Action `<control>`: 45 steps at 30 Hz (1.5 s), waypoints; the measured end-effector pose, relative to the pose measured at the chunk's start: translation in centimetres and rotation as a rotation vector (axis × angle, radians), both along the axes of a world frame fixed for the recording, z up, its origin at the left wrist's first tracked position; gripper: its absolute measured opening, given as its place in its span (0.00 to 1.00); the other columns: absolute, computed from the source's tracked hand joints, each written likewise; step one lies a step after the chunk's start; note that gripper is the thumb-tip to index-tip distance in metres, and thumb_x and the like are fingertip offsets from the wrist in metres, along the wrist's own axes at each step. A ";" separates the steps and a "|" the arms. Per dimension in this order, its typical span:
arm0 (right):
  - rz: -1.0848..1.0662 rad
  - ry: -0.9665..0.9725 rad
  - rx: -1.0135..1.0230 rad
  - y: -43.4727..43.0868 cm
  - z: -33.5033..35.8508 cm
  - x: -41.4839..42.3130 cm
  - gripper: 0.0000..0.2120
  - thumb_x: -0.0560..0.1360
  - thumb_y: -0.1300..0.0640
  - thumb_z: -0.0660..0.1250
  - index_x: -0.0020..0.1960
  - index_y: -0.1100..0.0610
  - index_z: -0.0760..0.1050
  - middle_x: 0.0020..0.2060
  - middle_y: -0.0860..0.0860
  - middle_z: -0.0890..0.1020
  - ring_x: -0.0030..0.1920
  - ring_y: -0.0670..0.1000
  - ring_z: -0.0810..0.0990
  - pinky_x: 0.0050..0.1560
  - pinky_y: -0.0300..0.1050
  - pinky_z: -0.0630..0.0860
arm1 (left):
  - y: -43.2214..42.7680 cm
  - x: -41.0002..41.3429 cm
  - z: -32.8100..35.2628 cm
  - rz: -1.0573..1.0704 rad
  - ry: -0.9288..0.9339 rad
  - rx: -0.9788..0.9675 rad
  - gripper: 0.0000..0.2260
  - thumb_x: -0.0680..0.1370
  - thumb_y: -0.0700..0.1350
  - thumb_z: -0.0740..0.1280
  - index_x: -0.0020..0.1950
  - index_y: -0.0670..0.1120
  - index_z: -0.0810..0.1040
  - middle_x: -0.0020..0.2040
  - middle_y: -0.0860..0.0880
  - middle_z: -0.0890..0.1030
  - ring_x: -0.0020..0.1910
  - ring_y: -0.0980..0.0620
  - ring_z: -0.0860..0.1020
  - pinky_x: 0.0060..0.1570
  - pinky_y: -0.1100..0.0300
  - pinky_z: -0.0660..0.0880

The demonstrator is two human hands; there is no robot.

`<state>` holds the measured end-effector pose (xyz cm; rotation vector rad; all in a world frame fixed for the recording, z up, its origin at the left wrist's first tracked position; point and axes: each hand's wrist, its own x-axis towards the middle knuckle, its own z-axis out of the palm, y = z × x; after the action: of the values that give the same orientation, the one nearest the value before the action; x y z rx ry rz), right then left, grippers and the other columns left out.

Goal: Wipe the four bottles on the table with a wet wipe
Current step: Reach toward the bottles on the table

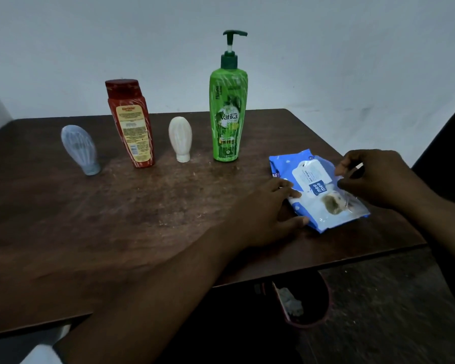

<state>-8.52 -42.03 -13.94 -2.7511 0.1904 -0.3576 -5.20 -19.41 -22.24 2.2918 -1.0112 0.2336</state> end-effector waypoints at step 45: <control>0.112 -0.220 0.773 2.4 3.9 -0.7 0.05 0.74 0.60 0.74 0.45 0.62 0.84 0.39 0.58 0.86 0.39 0.54 0.86 0.41 0.44 0.84 | 0.2 0.3 0.0 -0.047 0.041 -0.109 0.23 0.76 0.53 0.73 0.68 0.47 0.76 0.70 0.49 0.74 0.68 0.52 0.73 0.65 0.54 0.72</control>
<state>-9.26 -39.62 -10.02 -1.9379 0.0879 -0.4391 -4.95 -19.21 -22.23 2.1633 -1.0060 0.2158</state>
